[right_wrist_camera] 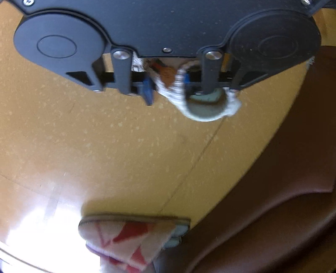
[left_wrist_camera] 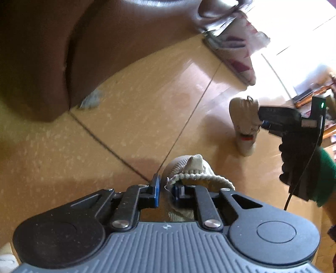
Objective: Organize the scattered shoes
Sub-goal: 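Lift and carry both white knit baby shoes toward the row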
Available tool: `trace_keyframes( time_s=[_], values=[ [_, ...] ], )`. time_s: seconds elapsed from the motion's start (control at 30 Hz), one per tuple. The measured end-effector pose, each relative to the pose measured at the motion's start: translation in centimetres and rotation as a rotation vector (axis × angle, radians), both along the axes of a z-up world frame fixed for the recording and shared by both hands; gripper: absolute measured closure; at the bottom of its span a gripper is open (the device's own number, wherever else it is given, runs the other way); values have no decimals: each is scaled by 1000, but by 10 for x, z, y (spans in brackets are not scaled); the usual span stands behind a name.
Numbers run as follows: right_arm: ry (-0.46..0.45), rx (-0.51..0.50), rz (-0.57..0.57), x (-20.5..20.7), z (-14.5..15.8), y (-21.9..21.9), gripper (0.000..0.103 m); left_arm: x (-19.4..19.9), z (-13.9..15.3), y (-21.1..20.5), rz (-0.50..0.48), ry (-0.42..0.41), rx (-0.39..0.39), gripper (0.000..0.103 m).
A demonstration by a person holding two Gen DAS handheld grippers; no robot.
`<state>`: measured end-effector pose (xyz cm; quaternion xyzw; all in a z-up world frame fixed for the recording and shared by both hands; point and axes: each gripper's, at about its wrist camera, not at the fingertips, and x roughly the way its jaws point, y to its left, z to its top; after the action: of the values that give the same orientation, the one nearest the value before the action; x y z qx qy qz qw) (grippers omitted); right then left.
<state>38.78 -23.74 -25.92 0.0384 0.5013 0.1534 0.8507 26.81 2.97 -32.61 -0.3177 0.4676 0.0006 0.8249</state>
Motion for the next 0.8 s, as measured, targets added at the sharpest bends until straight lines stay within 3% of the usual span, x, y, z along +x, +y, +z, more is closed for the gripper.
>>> trace_keyframes(
  time_s=[0.13, 0.43, 0.6, 0.8],
  values=[
    [11, 123, -142, -10, 20, -30, 89, -4, 21, 3, -48, -67, 2, 90],
    [20, 262, -270, -69, 70, -56, 89, -31, 68, 0, -106, -172, 26, 90],
    [75, 288, -324, -136, 111, -53, 89, -72, 118, -2, -144, -168, 67, 90],
    [118, 351, -367, -227, 142, -38, 89, -127, 155, -1, -197, -174, 117, 90]
  ],
)
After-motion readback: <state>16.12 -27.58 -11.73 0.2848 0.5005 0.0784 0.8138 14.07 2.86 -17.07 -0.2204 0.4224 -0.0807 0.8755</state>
